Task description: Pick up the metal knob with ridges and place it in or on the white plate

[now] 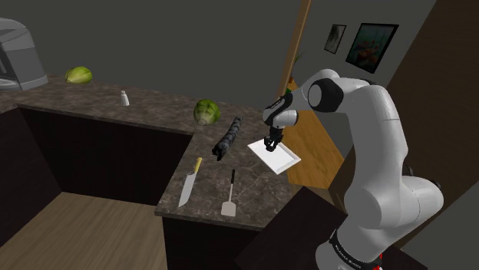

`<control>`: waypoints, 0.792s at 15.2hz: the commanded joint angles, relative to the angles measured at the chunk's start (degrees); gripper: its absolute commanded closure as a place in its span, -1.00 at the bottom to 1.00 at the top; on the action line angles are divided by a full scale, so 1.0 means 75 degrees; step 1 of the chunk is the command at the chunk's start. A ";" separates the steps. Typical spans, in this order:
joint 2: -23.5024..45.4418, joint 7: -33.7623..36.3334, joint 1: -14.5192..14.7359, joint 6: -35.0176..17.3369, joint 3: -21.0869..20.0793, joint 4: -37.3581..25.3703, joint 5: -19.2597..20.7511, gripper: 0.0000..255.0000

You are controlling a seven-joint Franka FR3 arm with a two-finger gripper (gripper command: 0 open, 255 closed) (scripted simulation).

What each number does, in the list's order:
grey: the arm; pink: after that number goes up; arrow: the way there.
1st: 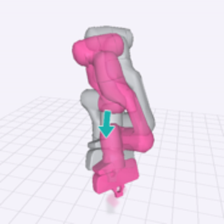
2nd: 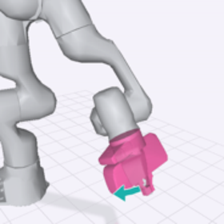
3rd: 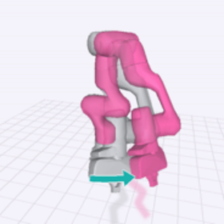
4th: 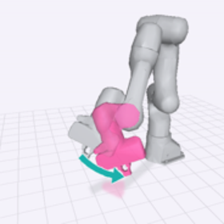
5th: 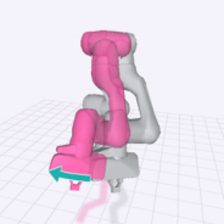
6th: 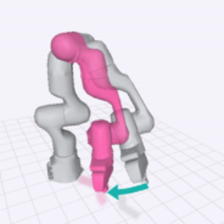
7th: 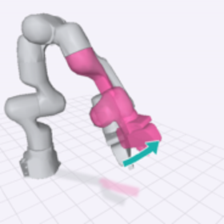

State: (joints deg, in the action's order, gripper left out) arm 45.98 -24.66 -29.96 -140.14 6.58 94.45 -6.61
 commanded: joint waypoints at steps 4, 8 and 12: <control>0.0054 -0.0001 -0.0005 -0.0045 -0.0005 -0.0036 -0.0006 1.00; 0.0058 -0.0003 -0.0008 -0.0046 -0.0006 -0.0039 -0.0006 -1.00; 0.0045 -0.0002 -0.0004 -0.0061 -0.0006 -0.0011 -0.0007 -1.00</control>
State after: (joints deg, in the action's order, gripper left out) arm 46.33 -24.67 -29.99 -140.59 6.53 94.35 -6.66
